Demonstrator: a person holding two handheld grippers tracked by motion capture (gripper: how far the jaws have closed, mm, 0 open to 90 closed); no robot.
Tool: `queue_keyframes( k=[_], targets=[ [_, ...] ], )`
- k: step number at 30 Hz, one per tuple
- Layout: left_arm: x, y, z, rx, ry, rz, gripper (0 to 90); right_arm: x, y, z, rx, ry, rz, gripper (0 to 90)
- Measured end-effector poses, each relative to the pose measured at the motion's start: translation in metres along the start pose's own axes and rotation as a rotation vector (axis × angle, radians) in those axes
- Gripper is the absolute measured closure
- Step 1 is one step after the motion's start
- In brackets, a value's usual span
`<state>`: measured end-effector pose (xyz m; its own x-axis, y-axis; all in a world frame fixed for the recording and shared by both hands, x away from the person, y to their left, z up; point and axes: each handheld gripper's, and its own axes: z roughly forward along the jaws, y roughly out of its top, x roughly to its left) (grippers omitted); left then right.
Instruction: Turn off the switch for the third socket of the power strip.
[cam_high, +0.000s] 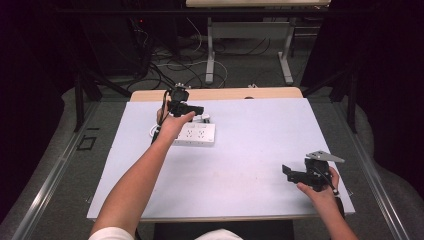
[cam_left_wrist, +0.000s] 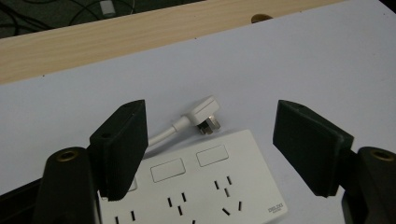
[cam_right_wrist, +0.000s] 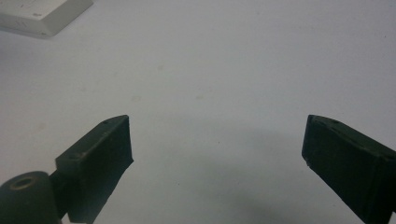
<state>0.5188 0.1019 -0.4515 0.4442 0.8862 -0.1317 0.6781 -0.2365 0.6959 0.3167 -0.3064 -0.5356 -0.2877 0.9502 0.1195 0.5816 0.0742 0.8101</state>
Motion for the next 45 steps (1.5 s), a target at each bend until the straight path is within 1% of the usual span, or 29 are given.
queue_keyframes(
  k=[2,4,6,7,8,9,10,12,13,15,17,18,19,20,22,23,24,27,32,37,39,40,41,45],
  targets=[
    [-0.001,0.001,0.004,-0.002,0.007,-0.009,27.7,0.000,0.000,0.001,-0.001,-0.002,0.001,7.8],
    [0.000,0.002,0.007,-0.002,0.008,-0.005,29.4,-0.001,0.000,0.001,0.001,0.001,-0.003,7.8],
    [0.000,0.002,0.010,-0.004,0.007,-0.009,30.5,0.000,0.000,0.001,0.004,0.002,0.008,7.8],
    [0.000,0.002,0.011,-0.005,0.009,-0.020,31.3,0.000,0.000,0.002,0.005,0.003,0.005,7.8],
    [0.001,0.002,0.012,-0.005,0.006,-0.013,31.9,0.000,0.000,0.002,-0.002,-0.004,0.004,7.8],
    [0.001,0.002,0.014,0.001,0.007,-0.017,32.0,0.000,0.000,0.002,-0.001,-0.003,0.003,7.8],
    [0.001,0.002,0.015,-0.002,0.005,-0.016,32.5,0.000,0.000,0.002,0.008,0.003,0.007,7.8],
    [0.002,0.001,0.018,0.003,-0.001,-0.018,34.4,0.000,0.000,0.003,0.006,0.004,0.006,7.8],
    [0.002,0.001,0.020,0.004,-0.006,-0.028,36.0,0.000,0.000,0.003,0.007,0.005,0.005,7.8],
    [0.003,0.001,0.023,0.011,-0.016,-0.033,37.8,0.001,0.000,0.004,0.009,0.006,0.007,7.8],
    [0.004,0.000,0.025,0.014,-0.017,-0.029,40.1,0.001,0.000,0.004,0.008,0.006,0.003,7.8],
    [0.004,0.000,0.026,0.014,-0.020,-0.035,41.5,0.000,0.000,0.004,0.008,0.005,-0.001,7.8],
    [0.005,0.000,0.027,0.021,-0.025,-0.031,43.4,0.000,0.000,0.005,0.005,0.002,-0.001,7.8],
    [0.005,0.000,0.028,0.020,-0.024,-0.038,44.9,0.000,0.000,0.005,0.003,0.000,0.004,7.8],
    [0.005,-0.001,0.031,0.020,-0.027,-0.046,47.4,0.000,0.000,0.004,0.015,0.007,0.013,7.8],
    [0.006,-0.001,0.031,0.033,-0.029,-0.034,48.4,0.000,0.000,0.004,0.013,0.006,0.008,7.8],
    [0.005,-0.001,0.033,0.032,-0.034,-0.044,50.0,-0.001,0.000,0.005,0.013,0.006,0.005,7.8],
    [0.005,-0.002,0.036,0.044,-0.050,-0.039,54.6,-0.001,0.000,0.005,0.013,0.008,0.009,7.9],
    [0.001,-0.004,0.041,0.069,-0.055,-0.028,59.3,-0.001,0.000,0.005,0.015,0.011,0.013,7.8],
    [-0.002,-0.005,0.045,0.083,-0.059,-0.022,63.4,-0.001,0.000,0.006,0.018,0.011,0.015,7.8],
    [-0.003,-0.006,0.047,0.093,-0.058,-0.011,65.8,-0.001,0.000,0.006,0.018,0.011,0.015,7.8],
    [-0.004,-0.006,0.048,0.096,-0.059,-0.022,66.7,-0.001,0.000,0.006,0.019,0.011,0.014,7.8],
    [-0.004,-0.007,0.049,0.097,-0.061,-0.017,67.4,-0.002,-0.001,0.006,0.018,0.009,0.005,7.8],
    [-0.007,-0.008,0.052,0.108,-0.064,-0.016,70.6,-0.003,-0.001,0.006,0.018,0.009,0.006,7.8]
  ],
)
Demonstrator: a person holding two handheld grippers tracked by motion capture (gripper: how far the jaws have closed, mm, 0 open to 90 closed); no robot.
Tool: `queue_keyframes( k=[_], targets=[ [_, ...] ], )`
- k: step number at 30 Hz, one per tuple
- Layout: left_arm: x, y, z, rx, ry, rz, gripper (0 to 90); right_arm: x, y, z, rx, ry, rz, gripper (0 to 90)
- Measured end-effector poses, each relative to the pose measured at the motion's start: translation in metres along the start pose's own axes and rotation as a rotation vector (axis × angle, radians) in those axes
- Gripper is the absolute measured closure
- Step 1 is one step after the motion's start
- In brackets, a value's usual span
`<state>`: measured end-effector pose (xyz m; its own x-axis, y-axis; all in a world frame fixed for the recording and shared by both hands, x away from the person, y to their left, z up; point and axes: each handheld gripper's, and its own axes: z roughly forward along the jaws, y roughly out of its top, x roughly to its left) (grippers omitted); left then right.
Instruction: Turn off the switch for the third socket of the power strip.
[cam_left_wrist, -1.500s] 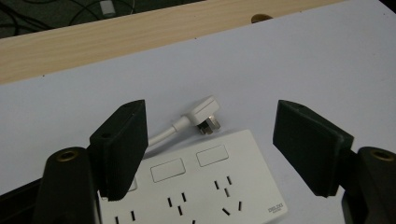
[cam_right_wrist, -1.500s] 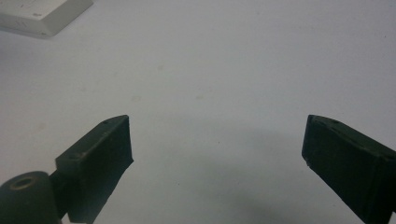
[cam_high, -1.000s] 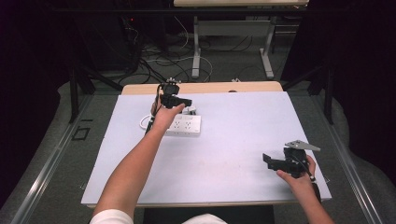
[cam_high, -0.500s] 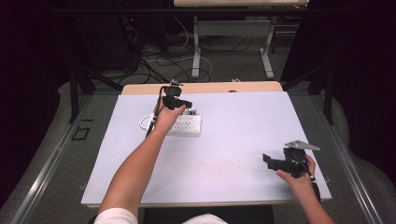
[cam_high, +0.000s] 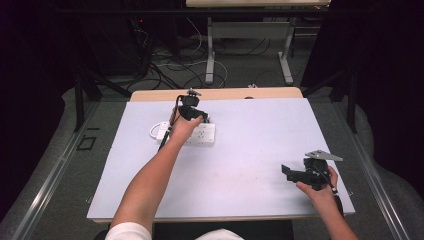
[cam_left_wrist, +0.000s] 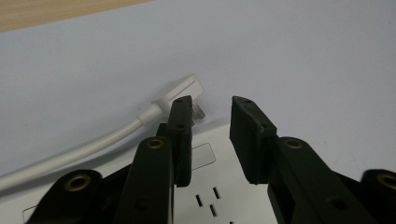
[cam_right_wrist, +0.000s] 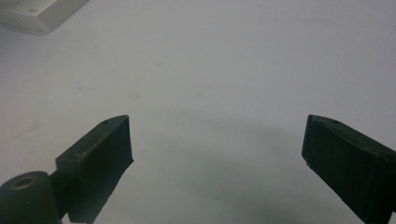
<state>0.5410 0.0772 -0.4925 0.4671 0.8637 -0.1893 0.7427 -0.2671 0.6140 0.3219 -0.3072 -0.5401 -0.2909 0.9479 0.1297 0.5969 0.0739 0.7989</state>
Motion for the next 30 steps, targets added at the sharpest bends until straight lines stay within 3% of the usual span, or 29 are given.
queue_keyframes(
  k=[4,18,30],
  targets=[
    [-0.002,-0.001,0.002,0.006,-0.001,0.009,72.9,0.000,0.000,0.000,0.000,0.000,0.001,7.8],
    [-0.006,-0.004,0.012,0.069,0.019,-0.021,83.7,0.000,0.000,0.000,0.001,-0.004,0.010,7.8],
    [-0.002,-0.006,0.019,0.103,-0.005,-0.042,89.6,0.000,0.000,0.000,0.005,0.003,0.003,7.8]
  ],
)
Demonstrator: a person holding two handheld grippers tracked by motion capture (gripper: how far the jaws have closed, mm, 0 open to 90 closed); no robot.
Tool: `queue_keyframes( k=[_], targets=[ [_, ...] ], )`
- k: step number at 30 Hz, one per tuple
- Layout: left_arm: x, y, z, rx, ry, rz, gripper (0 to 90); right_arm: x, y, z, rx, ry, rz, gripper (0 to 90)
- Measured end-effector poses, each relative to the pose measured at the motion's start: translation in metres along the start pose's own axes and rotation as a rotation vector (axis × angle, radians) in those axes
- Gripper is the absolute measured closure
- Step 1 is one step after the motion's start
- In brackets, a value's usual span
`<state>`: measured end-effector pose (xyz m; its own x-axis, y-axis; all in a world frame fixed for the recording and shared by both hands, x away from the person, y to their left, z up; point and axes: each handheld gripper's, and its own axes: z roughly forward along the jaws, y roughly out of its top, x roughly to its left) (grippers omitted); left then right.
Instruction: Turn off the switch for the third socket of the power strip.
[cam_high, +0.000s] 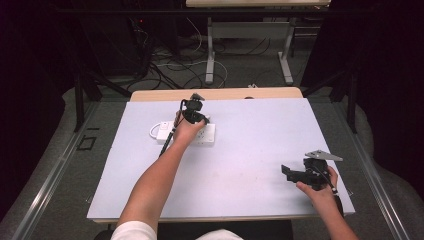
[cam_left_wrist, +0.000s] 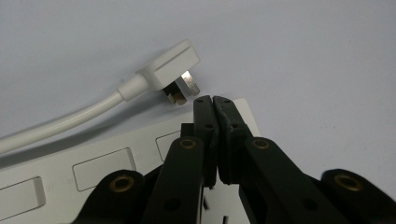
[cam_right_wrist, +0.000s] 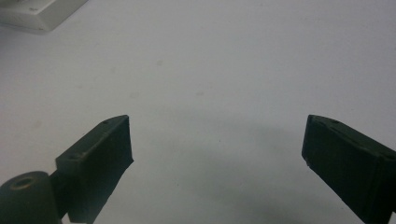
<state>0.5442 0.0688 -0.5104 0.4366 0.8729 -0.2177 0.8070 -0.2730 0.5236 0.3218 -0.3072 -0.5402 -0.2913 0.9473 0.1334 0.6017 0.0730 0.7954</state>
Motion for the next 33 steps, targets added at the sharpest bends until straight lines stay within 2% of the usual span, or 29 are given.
queue_keyframes(
  k=[4,6,10,14,22,26,33],
  targets=[
    [0.0011,-0.0009,0.0017,0.009,0.005,-0.005,90.0,0.0001,0.0001,-0.0001,-0.003,-0.001,0.000,7.8],
    [0.0020,-0.0009,0.0017,0.014,0.014,0.007,90.0,0.0001,0.0000,0.0000,0.000,0.000,-0.001,7.8],
    [0.0018,-0.0016,0.0029,0.025,0.012,-0.017,90.0,0.0003,0.0000,0.0001,0.000,0.001,-0.002,7.8],
    [0.0025,-0.0020,0.0032,0.027,0.013,-0.013,90.0,0.0003,0.0000,0.0000,0.001,0.001,0.000,7.8],
    [0.0047,-0.0049,0.0035,0.004,-0.002,-0.031,90.0,0.0004,0.0000,0.0001,0.001,0.000,-0.003,7.8],
    [0.0066,-0.0064,0.0044,-0.018,0.005,-0.039,90.0,0.0015,0.0001,0.0003,0.002,-0.001,0.001,7.8],
    [0.0085,-0.0061,0.0041,-0.012,-0.005,-0.033,90.0,0.0011,0.0000,0.0004,0.002,-0.003,0.000,7.8]
  ],
)
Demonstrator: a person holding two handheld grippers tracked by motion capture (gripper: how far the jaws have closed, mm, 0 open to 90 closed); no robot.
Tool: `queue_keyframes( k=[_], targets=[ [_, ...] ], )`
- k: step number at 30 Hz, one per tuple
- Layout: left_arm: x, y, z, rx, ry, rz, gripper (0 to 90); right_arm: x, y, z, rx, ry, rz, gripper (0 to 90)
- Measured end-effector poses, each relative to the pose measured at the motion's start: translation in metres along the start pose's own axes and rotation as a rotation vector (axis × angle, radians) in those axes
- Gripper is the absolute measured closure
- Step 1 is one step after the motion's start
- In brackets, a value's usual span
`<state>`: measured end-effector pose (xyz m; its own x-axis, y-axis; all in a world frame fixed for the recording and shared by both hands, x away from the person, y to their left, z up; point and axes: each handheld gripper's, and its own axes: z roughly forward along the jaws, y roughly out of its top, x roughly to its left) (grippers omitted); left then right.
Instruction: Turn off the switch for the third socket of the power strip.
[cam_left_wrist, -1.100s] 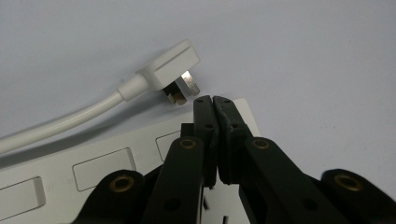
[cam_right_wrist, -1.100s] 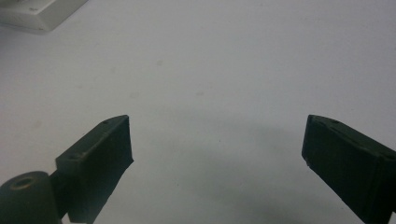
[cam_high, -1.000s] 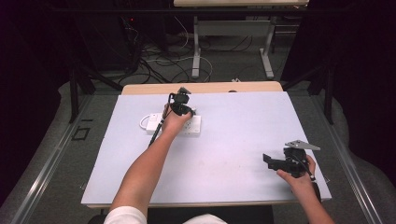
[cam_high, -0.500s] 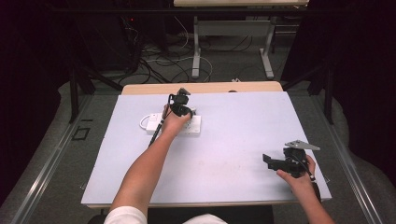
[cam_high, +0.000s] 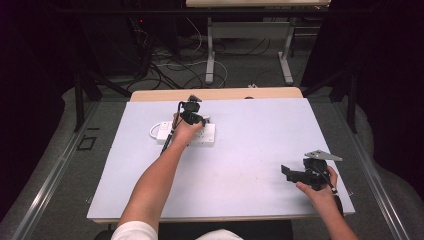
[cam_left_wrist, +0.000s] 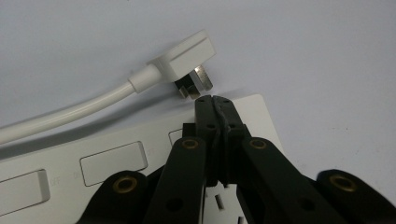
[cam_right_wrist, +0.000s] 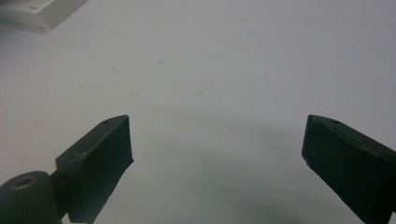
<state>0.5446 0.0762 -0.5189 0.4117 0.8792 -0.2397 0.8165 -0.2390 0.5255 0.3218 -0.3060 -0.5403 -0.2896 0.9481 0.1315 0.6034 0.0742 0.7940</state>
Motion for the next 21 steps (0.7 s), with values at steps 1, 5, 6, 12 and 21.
queue_keyframes(
  k=[1,5,6,12,21],
  targets=[
    [0.000,0.000,0.000,-0.002,0.005,0.007,90.0,0.000,0.000,0.000,-0.001,0.000,-0.001,7.8],
    [-0.001,0.000,0.000,0.000,0.005,0.009,90.0,0.000,0.000,0.000,-0.001,0.002,-0.003,7.9],
    [0.000,0.000,0.000,-0.004,0.005,0.013,90.0,0.001,0.000,0.001,-0.008,-0.004,-0.002,7.8],
    [-0.005,-0.001,0.004,-0.004,-0.024,0.004,90.0,0.000,0.000,0.001,-0.001,0.004,-0.005,7.8],
    [-0.011,0.001,0.004,-0.009,0.066,0.073,90.0,-0.001,-0.001,0.001,-0.007,-0.004,-0.002,7.8]
  ],
)
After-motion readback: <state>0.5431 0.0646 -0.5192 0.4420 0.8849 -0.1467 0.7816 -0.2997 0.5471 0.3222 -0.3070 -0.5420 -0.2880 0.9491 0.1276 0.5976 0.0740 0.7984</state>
